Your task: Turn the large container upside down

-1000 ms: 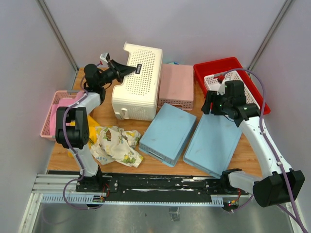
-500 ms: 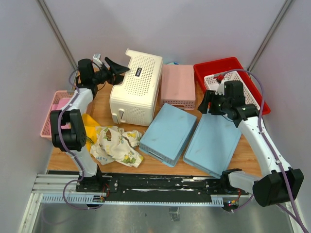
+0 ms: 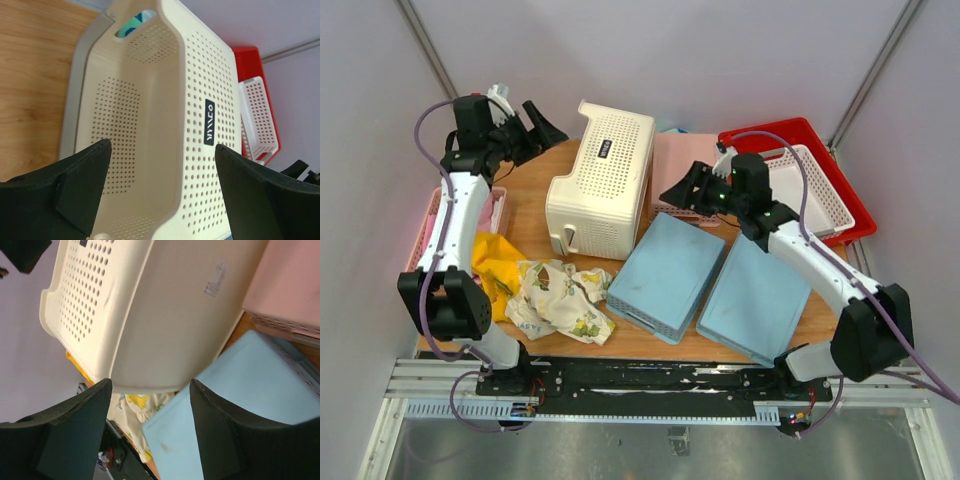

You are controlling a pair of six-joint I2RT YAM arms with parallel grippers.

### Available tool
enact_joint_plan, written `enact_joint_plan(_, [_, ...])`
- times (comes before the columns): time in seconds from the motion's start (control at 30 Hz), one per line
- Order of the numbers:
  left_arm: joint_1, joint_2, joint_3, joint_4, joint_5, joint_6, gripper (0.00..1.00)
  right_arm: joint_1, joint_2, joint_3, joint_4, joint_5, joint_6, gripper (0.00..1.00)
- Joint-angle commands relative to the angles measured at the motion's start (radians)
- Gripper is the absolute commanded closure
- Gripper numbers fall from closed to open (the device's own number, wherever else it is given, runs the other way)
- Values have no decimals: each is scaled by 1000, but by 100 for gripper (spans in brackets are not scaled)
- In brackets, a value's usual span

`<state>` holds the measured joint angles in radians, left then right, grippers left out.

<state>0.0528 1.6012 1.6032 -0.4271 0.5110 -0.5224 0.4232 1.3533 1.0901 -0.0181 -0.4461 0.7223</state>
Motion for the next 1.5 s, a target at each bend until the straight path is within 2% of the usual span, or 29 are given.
enact_joint_plan(0.0, [-5, -139, -35, -156, -167, 146, 12, 50, 105, 92, 221, -19, 174, 35])
enact_joint_plan(0.13, [-7, -245, -143, -180, -186, 171, 14, 58, 197, 141, 289, -11, 247, 34])
enact_joint_plan(0.23, [-8, -293, -239, -161, -85, 180, 15, 61, 267, 180, 327, -25, 301, 34])
enact_joint_plan(0.3, [-11, -312, -289, -153, -45, 183, 16, 65, 312, 215, 332, -38, 301, 34])
enact_joint_plan(0.43, [-11, -345, -373, -98, -60, 176, 19, 84, 384, 298, 314, -66, 294, 33])
enact_joint_plan(0.5, [-11, -336, -390, -83, -73, 176, 25, 94, 410, 326, 324, -90, 296, 33])
enact_joint_plan(0.67, [-11, -327, -428, -51, -95, 172, 51, 104, 413, 334, 385, -123, 324, 33])
enact_joint_plan(0.77, [-11, -329, -443, -37, -88, 175, 59, 111, 400, 329, 432, -150, 356, 33])
enact_joint_plan(0.83, [-11, -327, -446, -35, -85, 179, 61, 120, 396, 325, 471, -164, 382, 33])
enact_joint_plan(0.93, [-11, -321, -448, -28, -79, 179, 57, 137, 402, 333, 515, -190, 428, 33])
enact_joint_plan(1.03, [-11, -315, -444, -25, -82, 177, 40, 154, 407, 340, 576, -204, 472, 33])
enact_joint_plan(1.1, [-11, -309, -440, -28, -95, 177, 32, 165, 404, 358, 586, -205, 477, 33])
enact_joint_plan(1.3, [-11, -300, -437, -19, -111, 182, 28, 236, 407, 497, 443, -187, 368, 32])
enact_joint_plan(1.47, [-11, -281, -427, 1, -122, 172, 19, 285, 477, 607, 405, -180, 348, 32])
